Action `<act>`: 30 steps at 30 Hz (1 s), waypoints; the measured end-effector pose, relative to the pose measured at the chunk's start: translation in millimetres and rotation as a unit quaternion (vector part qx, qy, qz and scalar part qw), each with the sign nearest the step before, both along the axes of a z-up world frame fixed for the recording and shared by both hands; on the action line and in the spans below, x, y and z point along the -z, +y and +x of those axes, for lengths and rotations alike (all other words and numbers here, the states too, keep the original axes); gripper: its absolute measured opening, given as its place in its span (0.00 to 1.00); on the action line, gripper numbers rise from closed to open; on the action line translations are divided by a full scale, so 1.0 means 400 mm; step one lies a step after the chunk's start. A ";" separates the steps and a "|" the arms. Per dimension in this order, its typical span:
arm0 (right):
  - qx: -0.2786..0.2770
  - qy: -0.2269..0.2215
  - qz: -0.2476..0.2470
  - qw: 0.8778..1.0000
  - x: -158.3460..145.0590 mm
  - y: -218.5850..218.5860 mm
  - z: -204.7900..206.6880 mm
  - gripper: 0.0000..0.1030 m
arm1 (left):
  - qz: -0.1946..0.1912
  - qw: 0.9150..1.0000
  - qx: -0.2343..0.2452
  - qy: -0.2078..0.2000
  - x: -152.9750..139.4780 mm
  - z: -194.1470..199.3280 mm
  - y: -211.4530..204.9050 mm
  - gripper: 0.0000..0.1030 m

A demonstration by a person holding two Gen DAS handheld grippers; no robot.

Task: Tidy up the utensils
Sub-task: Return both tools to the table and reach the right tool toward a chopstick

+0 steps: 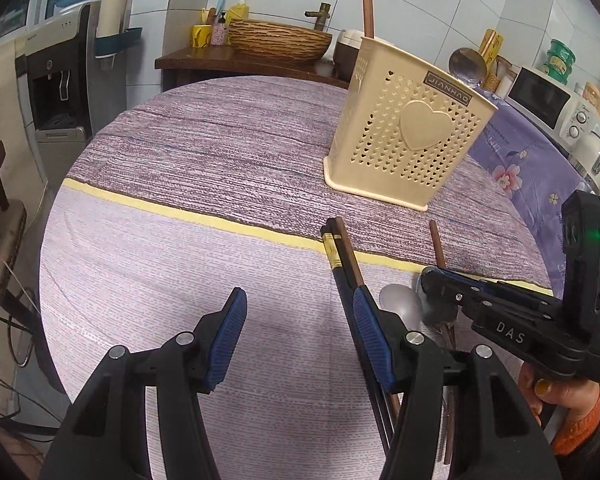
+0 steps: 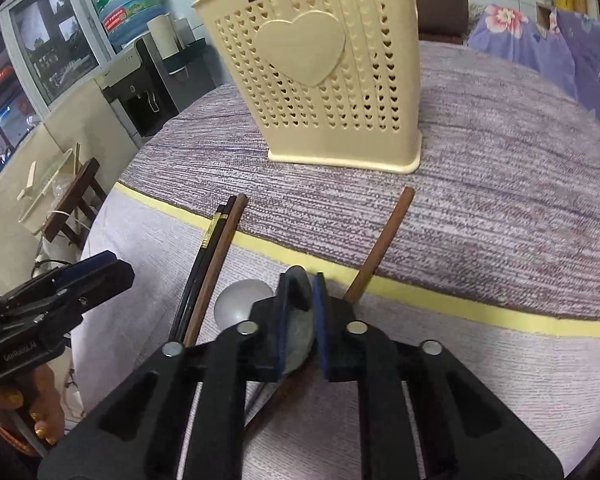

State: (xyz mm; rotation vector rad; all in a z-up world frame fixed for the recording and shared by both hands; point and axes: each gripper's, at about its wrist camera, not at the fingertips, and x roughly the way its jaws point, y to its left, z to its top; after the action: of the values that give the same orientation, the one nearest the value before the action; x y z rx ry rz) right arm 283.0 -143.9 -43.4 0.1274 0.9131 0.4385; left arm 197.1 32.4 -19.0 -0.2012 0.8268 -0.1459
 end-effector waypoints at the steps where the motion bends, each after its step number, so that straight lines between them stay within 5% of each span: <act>1: -0.001 0.005 0.014 1.000 0.001 -0.006 -0.002 0.06 | 0.000 1.000 0.001 0.000 0.001 -0.001 -0.003 0.54; 12: -0.008 0.014 0.082 0.997 -0.057 -0.143 -0.040 0.03 | 0.009 1.000 0.017 0.016 0.017 -0.004 -0.019 0.53; 20: -0.003 0.005 0.009 1.000 -0.061 -0.205 -0.045 0.03 | 0.029 0.998 0.039 0.026 0.027 -0.018 -0.062 0.52; 30: 0.026 0.005 -0.010 1.000 -0.022 -0.260 -0.046 0.06 | 0.043 0.997 0.042 0.036 0.040 -0.019 -0.078 0.52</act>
State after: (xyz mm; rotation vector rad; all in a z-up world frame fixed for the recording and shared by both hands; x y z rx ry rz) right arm 264.6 -248.0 -34.7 0.1346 0.9222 0.3800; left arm 189.7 1.0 -35.1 -0.0902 0.9129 -0.1823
